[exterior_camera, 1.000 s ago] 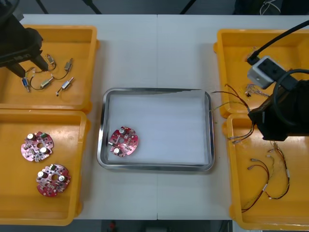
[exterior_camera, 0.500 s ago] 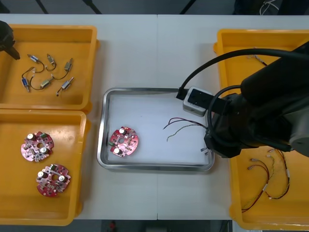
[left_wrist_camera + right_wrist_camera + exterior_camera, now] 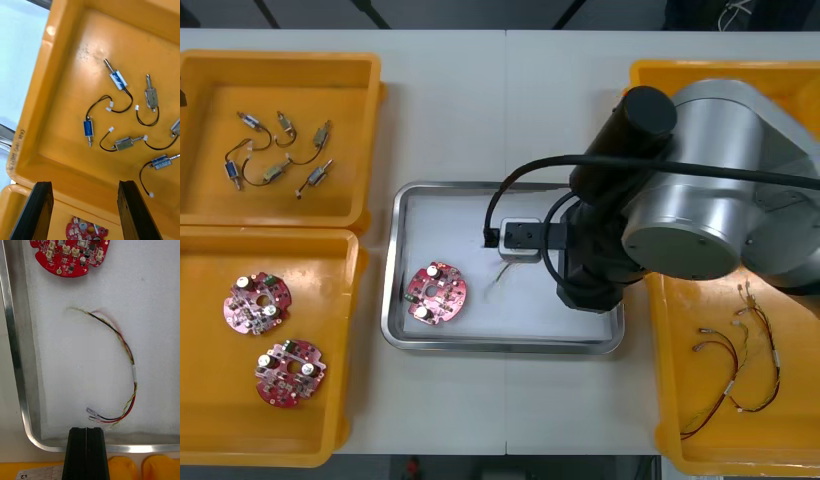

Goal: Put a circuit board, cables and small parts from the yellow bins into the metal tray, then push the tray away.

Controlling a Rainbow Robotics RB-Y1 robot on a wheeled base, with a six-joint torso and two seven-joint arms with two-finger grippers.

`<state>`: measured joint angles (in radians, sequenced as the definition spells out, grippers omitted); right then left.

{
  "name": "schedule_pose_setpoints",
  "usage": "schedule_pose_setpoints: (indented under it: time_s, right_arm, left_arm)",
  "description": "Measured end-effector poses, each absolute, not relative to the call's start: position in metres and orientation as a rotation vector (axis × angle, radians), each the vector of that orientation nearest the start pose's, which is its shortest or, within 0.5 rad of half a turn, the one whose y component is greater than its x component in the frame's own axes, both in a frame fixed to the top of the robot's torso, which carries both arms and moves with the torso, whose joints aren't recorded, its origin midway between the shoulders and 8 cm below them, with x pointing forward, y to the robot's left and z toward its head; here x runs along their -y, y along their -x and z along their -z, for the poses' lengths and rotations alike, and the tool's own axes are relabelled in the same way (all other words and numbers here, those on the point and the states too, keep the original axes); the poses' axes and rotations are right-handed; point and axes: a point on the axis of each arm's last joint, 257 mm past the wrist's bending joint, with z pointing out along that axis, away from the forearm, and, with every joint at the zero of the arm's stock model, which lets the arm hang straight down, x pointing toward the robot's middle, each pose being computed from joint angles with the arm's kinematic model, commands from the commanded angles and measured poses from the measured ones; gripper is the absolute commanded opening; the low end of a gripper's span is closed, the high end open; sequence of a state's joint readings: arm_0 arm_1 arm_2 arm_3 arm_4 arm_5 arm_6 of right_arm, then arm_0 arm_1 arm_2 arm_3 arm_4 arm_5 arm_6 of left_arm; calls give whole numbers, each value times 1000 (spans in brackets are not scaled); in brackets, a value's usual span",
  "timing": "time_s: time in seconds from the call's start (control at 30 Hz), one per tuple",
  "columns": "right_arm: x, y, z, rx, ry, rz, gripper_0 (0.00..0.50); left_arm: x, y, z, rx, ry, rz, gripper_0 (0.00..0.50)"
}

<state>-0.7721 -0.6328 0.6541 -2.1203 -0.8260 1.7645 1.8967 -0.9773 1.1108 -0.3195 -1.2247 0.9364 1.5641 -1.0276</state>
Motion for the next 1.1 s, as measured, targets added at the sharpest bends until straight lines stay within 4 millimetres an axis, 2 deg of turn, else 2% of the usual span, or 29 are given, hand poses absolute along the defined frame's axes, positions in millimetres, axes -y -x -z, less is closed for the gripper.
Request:
schedule_pose_setpoints:
  time_s: [0.1, 0.3, 0.43, 0.67, 0.73, 0.77, 0.8, 0.83, 0.9, 0.93, 1.0, 1.1]
  right_arm:
    - [69, -395, 209, -1942, 1970, 197, 0]
    - [63, -398, 236, -1961, 2005, 192, 0]
    - [63, -397, 240, -1960, 2016, 198, 0]
    - [63, -397, 239, -1959, 2015, 198, 0]
    - [63, -397, 239, -1959, 2014, 199, 27]
    - [63, -398, 239, -1959, 2014, 200, 68]
    - [63, -398, 239, -1958, 2013, 201, 151]
    - [63, -398, 239, -1958, 2013, 201, 184]
    - [63, -399, 238, -1958, 2009, 201, 389]
    - [63, -400, 237, -1959, 2004, 200, 458]
    - [63, -403, 232, -1960, 1987, 199, 500]
    - [64, -413, 221, -1963, 1941, 207, 500]
  left_arm:
    - [-469, -552, 52, -2505, 587, -104, 500]
    - [-484, -565, 55, -2450, 590, -151, 500]
    - [-487, -569, 71, -2458, 584, -180, 500]
    - [-482, -578, 101, -2476, 637, -129, 500]
    - [-479, -581, 106, -2475, 639, -118, 500]
    - [-477, -583, 108, -2473, 636, -117, 500]
    - [-477, -585, 110, -2470, 629, -121, 500]
    - [-476, -586, 111, -2467, 620, -130, 500]
    - [-476, -589, 114, -2461, 599, -152, 500]
    - [-477, -591, 116, -2460, 589, -163, 500]
    - [-476, -593, 121, -2458, 570, -180, 500]
    - [-476, -595, 125, -2455, 551, -199, 500]
